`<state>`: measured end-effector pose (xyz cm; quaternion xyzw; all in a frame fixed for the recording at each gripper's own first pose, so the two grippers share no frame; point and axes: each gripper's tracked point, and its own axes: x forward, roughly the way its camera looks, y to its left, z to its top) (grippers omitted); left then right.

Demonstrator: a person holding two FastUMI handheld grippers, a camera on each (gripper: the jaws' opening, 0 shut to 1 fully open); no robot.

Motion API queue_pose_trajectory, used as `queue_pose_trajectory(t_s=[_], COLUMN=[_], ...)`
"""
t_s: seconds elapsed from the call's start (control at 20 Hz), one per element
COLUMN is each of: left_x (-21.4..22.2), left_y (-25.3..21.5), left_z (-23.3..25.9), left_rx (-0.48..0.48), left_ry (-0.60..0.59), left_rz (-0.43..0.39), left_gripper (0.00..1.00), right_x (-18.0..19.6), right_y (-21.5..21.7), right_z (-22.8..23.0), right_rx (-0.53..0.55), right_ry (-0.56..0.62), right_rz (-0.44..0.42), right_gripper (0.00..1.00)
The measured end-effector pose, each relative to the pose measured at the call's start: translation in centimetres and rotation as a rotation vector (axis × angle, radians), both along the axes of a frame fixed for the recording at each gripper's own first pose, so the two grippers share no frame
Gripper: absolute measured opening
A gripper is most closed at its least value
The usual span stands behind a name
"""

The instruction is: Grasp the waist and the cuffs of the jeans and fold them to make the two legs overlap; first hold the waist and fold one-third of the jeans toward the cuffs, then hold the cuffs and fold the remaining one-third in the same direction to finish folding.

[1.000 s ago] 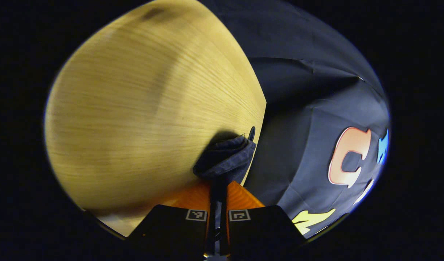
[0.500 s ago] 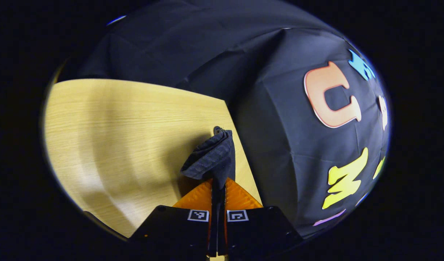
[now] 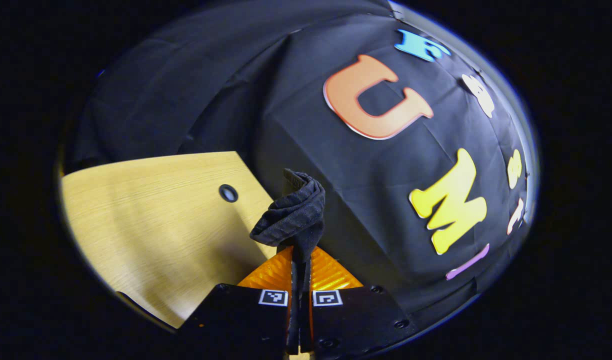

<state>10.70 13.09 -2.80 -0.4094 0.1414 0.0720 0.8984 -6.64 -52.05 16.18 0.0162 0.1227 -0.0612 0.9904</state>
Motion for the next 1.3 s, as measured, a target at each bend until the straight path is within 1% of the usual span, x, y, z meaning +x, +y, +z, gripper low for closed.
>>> queue_pose_trajectory(t_s=[0.1,0.2,0.35,0.4,0.55,0.6,0.7,0.8,0.95,1.05,1.15,1.3], left_x=[0.0,0.4,0.6,0.7,0.7,0.6,0.7,0.4,-0.1,-0.3,-0.4,-1.1], left_y=[-2.2,-4.5,-7.9,-8.9,-11.8,-12.7,-14.5,-16.8,-20.0,-22.3,-24.3,-27.7], left_z=[1.6,2.9,3.8,4.0,4.5,4.7,4.7,4.5,3.3,2.5,1.1,-2.0], left_rx=[0.052,0.100,0.163,0.173,0.161,0.170,0.203,0.226,0.310,0.376,0.465,0.606], left_ry=[-0.021,-0.053,-0.078,-0.085,-0.093,-0.094,-0.096,-0.098,-0.091,-0.091,-0.088,-0.073], left_rz=[-0.052,-0.103,-0.187,-0.210,-0.279,-0.299,-0.341,-0.400,-0.492,-0.540,-0.581,-0.681], left_gripper=[0.04,0.04,0.04,0.04,0.04,0.04,0.04,0.04,0.04,0.04,0.04,0.04], right_x=[-0.2,-0.5,-1.0,-1.1,-1.5,-1.6,-1.7,-1.8,-2.1,-2.4,-2.8,-3.2], right_y=[-0.2,-0.4,-0.9,-1.1,-1.6,-1.8,-2.0,-2.2,-2.0,-2.1,-2.1,-2.4], right_z=[0.0,0.0,-0.2,-0.2,-0.6,-0.7,-0.7,-1.0,-1.7,-1.7,-1.6,-1.2], right_rx=[-0.004,-0.005,-0.008,-0.009,-0.008,-0.006,0.004,0.009,0.006,0.003,0.009,0.004], right_ry=[-0.001,0.001,0.007,0.006,0.016,0.022,0.021,0.029,0.048,0.053,0.051,0.044], right_rz=[-0.005,-0.011,-0.021,-0.026,-0.040,-0.043,-0.049,-0.052,-0.047,-0.049,-0.051,-0.059], right_gripper=[1.00,0.99,0.99,1.00,0.99,1.00,0.99,0.99,1.00,0.99,0.99,1.00])
